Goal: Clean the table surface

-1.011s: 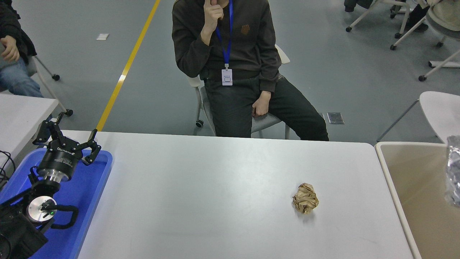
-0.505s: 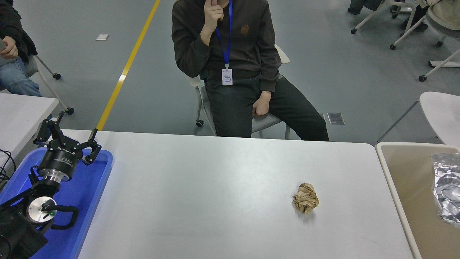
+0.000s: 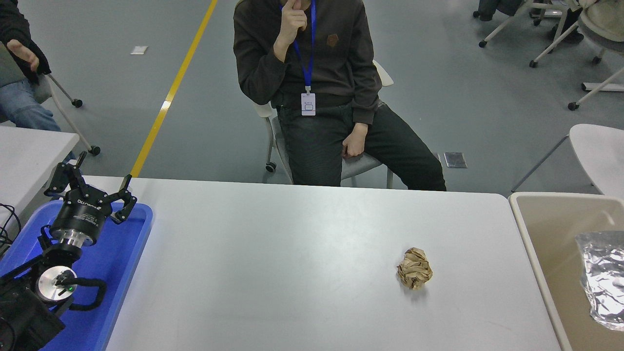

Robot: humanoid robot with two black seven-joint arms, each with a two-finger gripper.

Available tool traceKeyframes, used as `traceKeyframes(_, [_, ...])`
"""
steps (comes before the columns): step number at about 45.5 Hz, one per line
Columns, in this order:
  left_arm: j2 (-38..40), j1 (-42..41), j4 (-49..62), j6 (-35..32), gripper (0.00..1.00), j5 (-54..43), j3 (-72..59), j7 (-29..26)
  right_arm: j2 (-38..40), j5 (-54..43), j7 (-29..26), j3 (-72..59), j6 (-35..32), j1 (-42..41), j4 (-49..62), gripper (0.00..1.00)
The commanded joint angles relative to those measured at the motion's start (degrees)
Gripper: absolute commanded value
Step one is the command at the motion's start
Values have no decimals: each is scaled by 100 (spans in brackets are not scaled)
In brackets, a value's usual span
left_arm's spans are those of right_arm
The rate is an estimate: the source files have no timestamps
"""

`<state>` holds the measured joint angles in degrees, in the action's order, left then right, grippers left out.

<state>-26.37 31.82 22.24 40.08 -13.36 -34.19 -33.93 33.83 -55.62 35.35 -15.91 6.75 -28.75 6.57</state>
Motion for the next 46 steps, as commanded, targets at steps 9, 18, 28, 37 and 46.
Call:
traceKeyframes(9, [0,0,0,0,100,0,0,0,-289,315,-591,-105,81,19,99,0])
traceKeyframes(18, [0,0,0,0,100,0,0,0,-439,491,-600,-114,212,-16,99,0])
traceKeyframes(28, [0,0,0,0,100,0,0,0,-492,508,-758,-105,230,-52,90,0])
traceKeyframes(37, [0,0,0,0,100,0,0,0,-492,526,-776,-132,212,-148,99,37])
traceKeyframes(46, [0,0,0,0,100,0,0,0,-465,526,-776,-545,230,-245,107,99])
